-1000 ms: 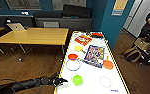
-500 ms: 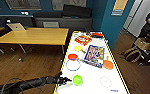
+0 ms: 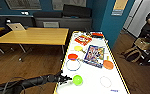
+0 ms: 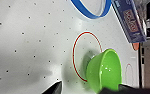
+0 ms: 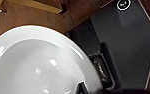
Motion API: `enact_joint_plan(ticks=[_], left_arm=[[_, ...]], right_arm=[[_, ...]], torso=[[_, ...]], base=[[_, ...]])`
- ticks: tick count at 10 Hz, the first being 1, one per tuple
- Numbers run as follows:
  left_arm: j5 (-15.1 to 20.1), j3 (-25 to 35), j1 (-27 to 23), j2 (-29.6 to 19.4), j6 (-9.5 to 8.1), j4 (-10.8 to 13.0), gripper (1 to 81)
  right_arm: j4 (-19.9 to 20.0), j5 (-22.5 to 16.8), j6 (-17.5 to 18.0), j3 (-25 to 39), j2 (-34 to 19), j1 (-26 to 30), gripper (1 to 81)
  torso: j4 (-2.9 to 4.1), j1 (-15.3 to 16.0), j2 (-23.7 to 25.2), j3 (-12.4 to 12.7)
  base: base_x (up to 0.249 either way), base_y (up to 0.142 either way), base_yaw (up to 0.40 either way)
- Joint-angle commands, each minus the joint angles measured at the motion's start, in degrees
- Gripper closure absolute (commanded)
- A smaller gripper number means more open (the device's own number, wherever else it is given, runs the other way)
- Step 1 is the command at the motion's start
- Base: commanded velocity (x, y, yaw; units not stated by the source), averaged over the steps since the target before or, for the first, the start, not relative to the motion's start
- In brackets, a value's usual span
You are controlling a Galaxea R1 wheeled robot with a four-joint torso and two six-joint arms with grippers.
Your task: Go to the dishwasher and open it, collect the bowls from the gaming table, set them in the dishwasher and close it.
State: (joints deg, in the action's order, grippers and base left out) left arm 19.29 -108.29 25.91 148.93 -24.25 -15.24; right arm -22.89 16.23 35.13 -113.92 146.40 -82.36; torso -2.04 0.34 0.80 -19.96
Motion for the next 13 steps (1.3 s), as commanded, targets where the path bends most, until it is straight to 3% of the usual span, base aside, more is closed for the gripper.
enact_joint_plan(ticks=[1,6,13], left_arm=[[2.9,0.5,-9.2,0.7,-0.19,-1.1,1.0],[3.1,-3.1,-8.7,4.5,-0.01,-0.2,1.0],[3.0,-3.9,-7.1,5.2,0.08,0.6,1.0]], right_arm=[[-1.8,-2.0,-0.2,1.1,-1.6,1.1,81.1],[-1.8,-2.0,-0.3,0.9,-1.6,0.8,81.1],[-1.8,-2.0,-0.4,1.1,-1.6,1.1,81.1]], torso=[[0.0,0.0,0.0,0.0],[0.0,0.0,0.0,0.0],[0.0,0.0,0.0,0.0]], base=[[0.0,0.0,0.0],[0.0,0.0,0.0],[0.0,0.0,0.0]])
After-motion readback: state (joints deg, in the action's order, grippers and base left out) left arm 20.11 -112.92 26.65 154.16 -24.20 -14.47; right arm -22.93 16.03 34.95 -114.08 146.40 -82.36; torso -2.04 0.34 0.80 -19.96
